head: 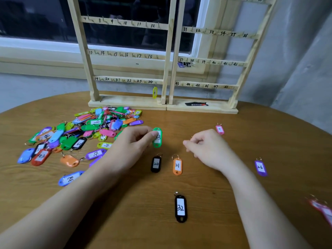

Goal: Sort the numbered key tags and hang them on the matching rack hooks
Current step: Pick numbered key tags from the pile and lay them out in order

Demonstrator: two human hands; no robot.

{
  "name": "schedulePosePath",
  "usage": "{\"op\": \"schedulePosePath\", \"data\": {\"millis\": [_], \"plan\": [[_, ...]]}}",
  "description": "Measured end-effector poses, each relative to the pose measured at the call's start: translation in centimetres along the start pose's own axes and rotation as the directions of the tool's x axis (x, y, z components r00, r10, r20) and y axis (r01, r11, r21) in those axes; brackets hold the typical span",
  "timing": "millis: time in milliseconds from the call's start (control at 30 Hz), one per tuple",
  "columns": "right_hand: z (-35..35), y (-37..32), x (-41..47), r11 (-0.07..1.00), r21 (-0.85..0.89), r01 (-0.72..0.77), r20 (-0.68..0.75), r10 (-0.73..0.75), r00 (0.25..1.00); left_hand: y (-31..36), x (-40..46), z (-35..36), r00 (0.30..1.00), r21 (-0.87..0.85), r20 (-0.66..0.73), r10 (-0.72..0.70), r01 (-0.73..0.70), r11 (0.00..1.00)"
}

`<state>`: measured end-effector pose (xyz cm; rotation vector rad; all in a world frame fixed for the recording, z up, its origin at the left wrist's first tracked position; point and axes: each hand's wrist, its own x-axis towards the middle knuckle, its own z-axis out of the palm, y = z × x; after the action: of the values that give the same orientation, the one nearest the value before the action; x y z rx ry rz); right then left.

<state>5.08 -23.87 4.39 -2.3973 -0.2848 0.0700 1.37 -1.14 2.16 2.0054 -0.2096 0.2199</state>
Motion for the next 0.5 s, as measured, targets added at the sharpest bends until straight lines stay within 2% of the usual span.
{"op": "schedulePosePath", "data": {"millis": [100, 267, 500], "plan": [[-1.3, 1.0, -1.1, 0.994, 0.106, -0.015, -0.103, 0.026, 0.994, 1.8, -0.8, 1.0, 0.992, 0.056, 0.084, 0.099, -0.103, 0.993], [-3.9, 3.0, -4.8, 0.991, 0.136, 0.006, -0.196, 0.021, 0.98, 4.1, -3.4, 4.2, 0.967, 0.079, 0.208, 0.145, -0.165, 0.983], [-5.3, 5.4, -8.6, 0.989, 0.144, -0.009, -0.214, 0.04, 0.976, 5.1, -5.8, 8.0, 0.939, 0.176, 0.332, 0.088, -0.153, 0.972]]}}
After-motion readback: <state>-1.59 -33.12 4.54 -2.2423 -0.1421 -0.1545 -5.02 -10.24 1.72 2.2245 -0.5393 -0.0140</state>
